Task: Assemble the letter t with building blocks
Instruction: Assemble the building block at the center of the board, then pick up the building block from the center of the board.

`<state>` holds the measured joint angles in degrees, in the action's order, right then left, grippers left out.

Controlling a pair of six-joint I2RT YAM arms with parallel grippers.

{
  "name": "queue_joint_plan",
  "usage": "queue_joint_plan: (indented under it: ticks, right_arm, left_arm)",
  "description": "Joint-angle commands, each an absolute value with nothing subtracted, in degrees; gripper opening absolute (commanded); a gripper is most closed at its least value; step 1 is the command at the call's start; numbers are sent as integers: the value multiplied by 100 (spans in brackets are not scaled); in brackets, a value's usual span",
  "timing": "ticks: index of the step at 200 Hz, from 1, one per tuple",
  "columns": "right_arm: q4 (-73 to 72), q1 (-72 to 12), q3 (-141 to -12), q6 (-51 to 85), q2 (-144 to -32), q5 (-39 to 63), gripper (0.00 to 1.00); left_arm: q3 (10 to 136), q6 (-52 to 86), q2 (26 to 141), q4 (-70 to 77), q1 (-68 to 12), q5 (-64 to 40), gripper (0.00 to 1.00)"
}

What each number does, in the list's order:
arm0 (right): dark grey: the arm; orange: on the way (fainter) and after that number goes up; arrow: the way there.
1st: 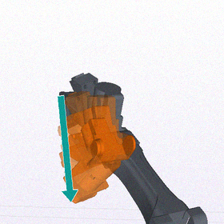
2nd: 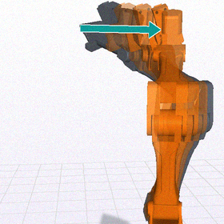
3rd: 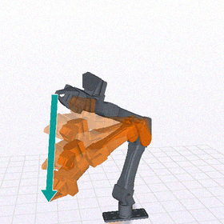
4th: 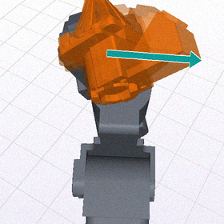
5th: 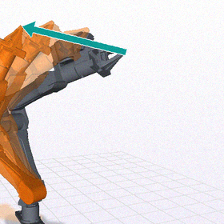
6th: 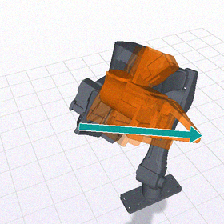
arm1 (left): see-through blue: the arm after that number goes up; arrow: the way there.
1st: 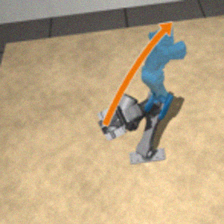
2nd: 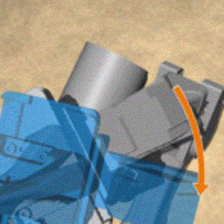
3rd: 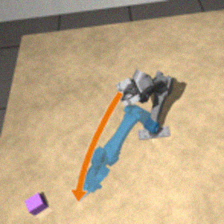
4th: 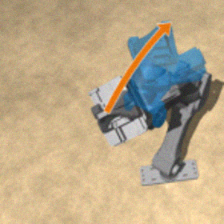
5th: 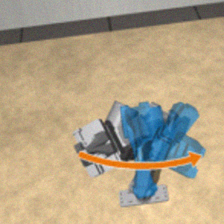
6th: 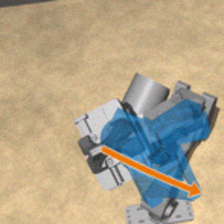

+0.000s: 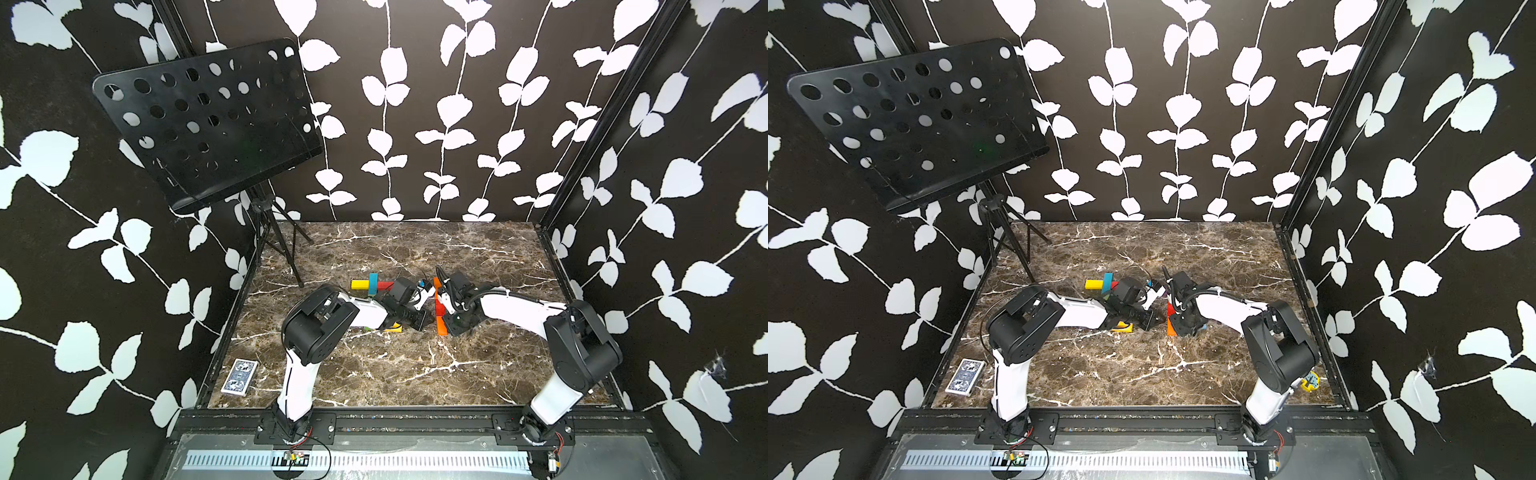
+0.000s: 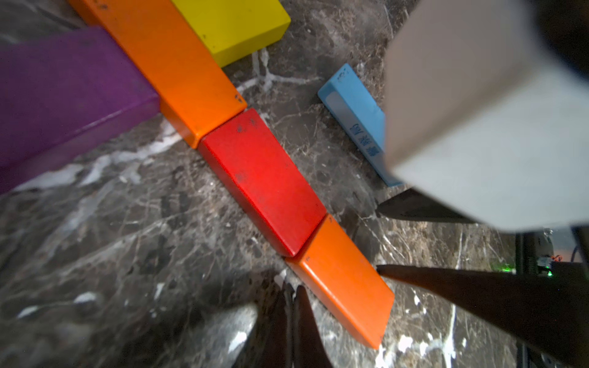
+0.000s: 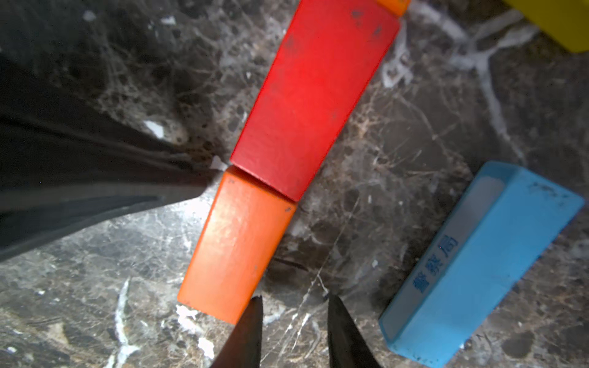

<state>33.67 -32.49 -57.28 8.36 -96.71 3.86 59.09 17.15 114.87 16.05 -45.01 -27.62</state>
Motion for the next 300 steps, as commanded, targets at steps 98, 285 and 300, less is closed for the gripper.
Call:
queue_joint_plan:
  ticks: [98,285,300]
  right_arm:
    - [3195,-3237,-5709,623,-8403,-525,42]
    - [2436,-1830,-4703,848,-8152,174,99]
    - [2083,-1813,-4600,1101,-8173,14,99]
  left_arm:
    - [6048,1181,10910,823,-4521,-2109,13]
    - [4599,244,8436,1119,-4535,-2218,99]
    - [4568,141,8331,967,-4535,-2146,99]
